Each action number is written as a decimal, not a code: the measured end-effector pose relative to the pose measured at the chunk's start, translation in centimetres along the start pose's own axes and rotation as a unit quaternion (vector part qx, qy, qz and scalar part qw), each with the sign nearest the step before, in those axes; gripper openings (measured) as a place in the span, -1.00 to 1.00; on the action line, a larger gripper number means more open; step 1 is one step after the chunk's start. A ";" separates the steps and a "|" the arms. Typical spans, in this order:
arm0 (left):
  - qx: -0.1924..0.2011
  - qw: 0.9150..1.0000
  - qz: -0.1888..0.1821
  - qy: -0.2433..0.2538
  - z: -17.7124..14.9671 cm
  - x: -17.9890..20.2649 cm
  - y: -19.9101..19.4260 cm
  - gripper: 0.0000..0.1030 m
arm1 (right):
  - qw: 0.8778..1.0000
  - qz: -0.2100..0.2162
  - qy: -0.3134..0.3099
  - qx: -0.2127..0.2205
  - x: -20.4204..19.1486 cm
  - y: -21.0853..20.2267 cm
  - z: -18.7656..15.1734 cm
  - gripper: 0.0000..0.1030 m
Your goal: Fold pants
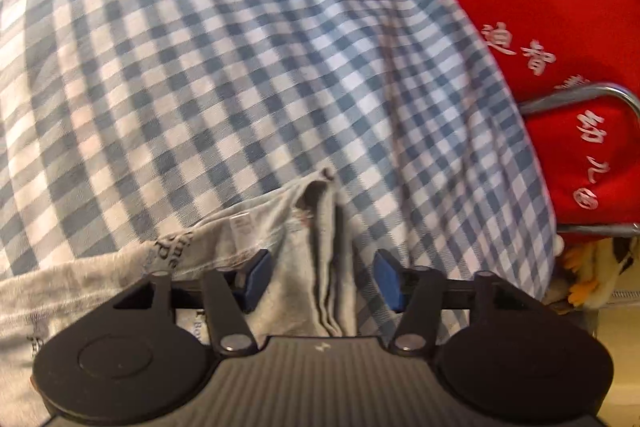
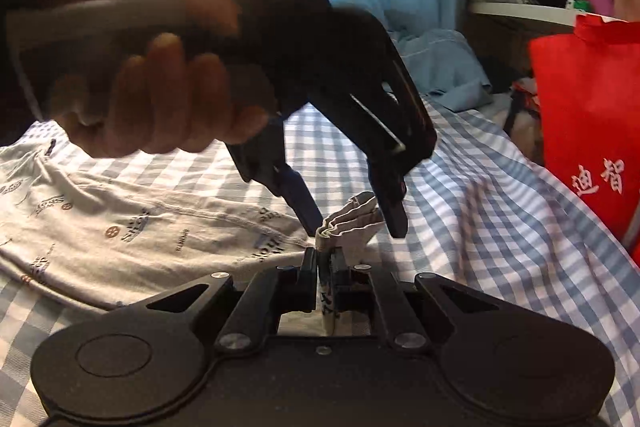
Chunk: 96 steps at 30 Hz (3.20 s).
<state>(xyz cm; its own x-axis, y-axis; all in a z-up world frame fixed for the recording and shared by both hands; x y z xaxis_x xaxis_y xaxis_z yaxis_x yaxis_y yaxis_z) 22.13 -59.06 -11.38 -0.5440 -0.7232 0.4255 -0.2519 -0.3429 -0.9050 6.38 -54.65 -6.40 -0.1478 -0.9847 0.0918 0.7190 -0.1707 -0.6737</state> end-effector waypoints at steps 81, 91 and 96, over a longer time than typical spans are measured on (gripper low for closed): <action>0.165 0.981 -0.040 -0.095 -16.2 -24.2 -8.0 -0.88 | 0.983 0.109 -0.115 -0.091 -24.3 1.9 -0.5 -0.85; 0.171 0.981 -0.053 -0.072 -16.3 -22.7 -10.9 -0.92 | 0.986 0.102 -0.106 -0.073 -24.2 0.5 0.5 -0.83; 0.193 0.978 -0.070 -0.046 -16.9 -22.9 -15.0 -0.92 | 0.989 0.110 -0.094 -0.043 -25.4 -1.9 3.2 -0.83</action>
<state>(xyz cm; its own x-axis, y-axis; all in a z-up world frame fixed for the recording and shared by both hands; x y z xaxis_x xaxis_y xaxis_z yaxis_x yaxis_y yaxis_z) 24.78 -27.25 -7.64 -0.4471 -0.6975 0.5601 0.0107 -0.6303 -0.7763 10.94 -29.42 -5.07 0.1407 -0.9879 0.0644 0.6584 0.0448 -0.7514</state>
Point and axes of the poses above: each gripper's, at about its wrist camera, not at the fingertips, and y roughly the way its jaws point, x to its right, z to its top, the point moved 7 cm from there along y, roughly the way its jaws point, and after that the axes turned 9 degrees about -x, right-handed, at the moved point
